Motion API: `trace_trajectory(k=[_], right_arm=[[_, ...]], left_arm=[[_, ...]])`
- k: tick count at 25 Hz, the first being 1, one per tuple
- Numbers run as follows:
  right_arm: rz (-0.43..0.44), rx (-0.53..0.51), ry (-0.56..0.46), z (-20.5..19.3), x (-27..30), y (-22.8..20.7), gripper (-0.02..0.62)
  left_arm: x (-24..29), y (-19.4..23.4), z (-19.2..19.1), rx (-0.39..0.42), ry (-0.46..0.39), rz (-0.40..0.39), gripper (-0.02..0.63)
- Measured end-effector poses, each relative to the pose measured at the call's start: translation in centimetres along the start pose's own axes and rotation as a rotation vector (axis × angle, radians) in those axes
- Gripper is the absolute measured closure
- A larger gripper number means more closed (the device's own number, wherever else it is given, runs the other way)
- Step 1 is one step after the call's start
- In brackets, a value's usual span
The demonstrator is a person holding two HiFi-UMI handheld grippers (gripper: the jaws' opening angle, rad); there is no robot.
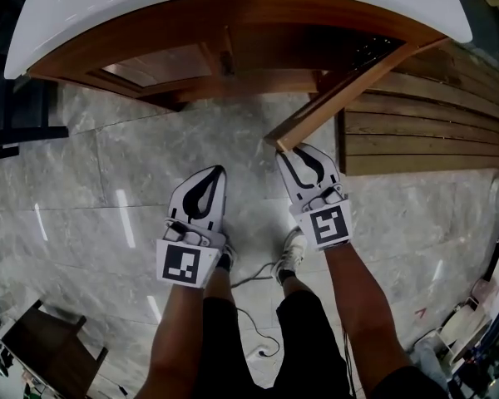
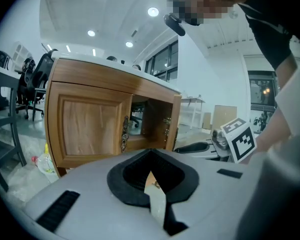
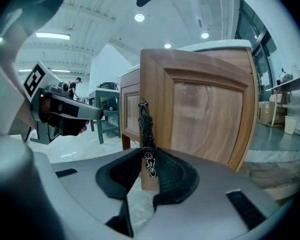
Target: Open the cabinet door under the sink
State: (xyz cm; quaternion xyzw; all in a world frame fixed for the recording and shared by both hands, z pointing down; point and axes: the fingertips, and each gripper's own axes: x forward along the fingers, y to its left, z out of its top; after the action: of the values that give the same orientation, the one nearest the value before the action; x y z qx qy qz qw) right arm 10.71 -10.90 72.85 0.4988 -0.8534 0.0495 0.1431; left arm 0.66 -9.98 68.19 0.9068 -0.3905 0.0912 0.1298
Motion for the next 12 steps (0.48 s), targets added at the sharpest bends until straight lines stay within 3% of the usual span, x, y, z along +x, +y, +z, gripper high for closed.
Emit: trace_trajectory(k=[7, 12], right_arm=[[0.156, -0.072, 0.014, -1.3, -3.5, -0.1, 0.505], [0.207, -0.103, 0.033, -2.4, -6.0, -0.5, 0.505]], left_arm=[[0.3, -3.5, -0.7, 0.014, 0.017, 0.002, 0.601], [0.4, -5.4, -1.4, 0.025, 0.034, 0.017, 0.601]])
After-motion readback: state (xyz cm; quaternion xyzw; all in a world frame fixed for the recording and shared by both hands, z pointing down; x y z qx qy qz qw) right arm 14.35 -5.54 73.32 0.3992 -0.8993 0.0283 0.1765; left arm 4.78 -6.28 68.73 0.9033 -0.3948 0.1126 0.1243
